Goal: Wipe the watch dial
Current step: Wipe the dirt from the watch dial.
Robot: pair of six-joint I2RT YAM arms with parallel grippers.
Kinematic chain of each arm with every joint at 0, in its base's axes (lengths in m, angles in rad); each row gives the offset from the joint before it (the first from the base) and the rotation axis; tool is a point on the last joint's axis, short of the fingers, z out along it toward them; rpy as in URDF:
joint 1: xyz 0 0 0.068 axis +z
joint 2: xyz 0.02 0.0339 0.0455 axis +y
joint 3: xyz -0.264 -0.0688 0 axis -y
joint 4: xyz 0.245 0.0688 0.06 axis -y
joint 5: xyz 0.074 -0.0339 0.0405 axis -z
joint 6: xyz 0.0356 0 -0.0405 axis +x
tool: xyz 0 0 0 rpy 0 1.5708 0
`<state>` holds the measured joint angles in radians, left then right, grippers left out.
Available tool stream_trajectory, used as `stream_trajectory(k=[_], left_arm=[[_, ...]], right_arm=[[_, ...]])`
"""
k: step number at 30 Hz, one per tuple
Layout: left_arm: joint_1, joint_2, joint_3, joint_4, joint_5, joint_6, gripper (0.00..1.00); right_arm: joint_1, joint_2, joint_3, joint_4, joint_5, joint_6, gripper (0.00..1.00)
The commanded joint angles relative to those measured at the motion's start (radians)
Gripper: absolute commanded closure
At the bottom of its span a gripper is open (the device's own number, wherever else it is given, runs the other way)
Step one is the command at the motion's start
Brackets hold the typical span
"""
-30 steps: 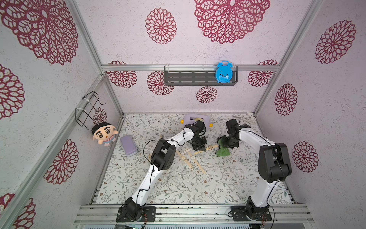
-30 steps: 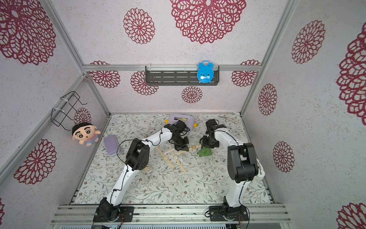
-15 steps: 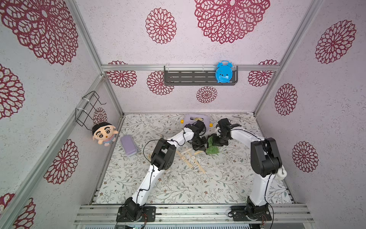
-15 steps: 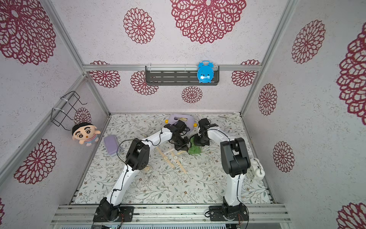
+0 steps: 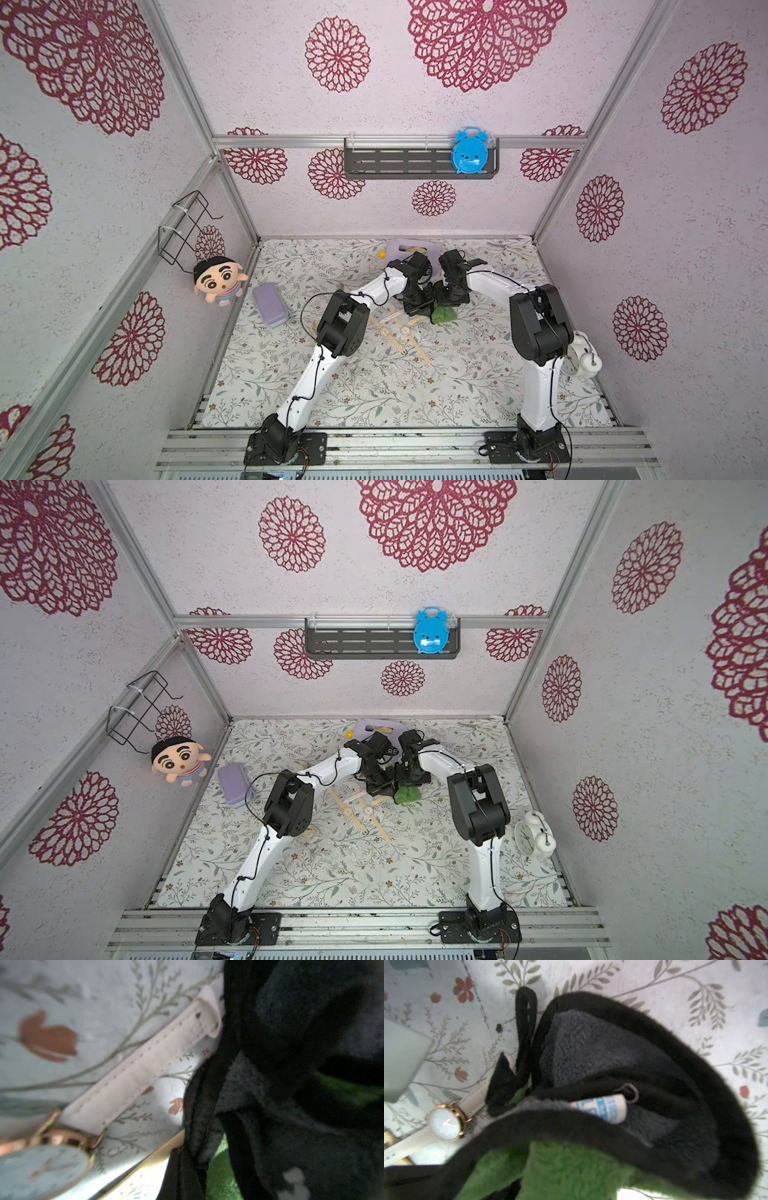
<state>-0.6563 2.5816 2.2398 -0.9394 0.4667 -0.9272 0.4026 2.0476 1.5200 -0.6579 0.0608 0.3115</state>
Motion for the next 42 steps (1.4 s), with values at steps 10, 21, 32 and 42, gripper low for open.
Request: stream_trajectory(k=[10,21,32,42], left_arm=[[0.038,0.063,-0.04,-0.009,-0.12,0.022,1.0],[0.036,0.063,-0.037,-0.017,-0.125,0.039,1.0],[0.035,0.064,-0.039,-0.012,-0.12,0.041,1.0],[0.035,0.061,-0.043,-0.012,-0.121,0.041,1.0]], right_arm=[[-0.123,0.09,0.017,-0.153,0.303,0.021,1.0],[-0.151,-0.07,0.101,-0.099,-0.064,-0.066,1.0],[-0.133,-0.164,0.033,-0.043,-0.287,-0.034,1.0],[-0.051,-0.104,-0.067,0.011,-0.227,-0.028,1.0]])
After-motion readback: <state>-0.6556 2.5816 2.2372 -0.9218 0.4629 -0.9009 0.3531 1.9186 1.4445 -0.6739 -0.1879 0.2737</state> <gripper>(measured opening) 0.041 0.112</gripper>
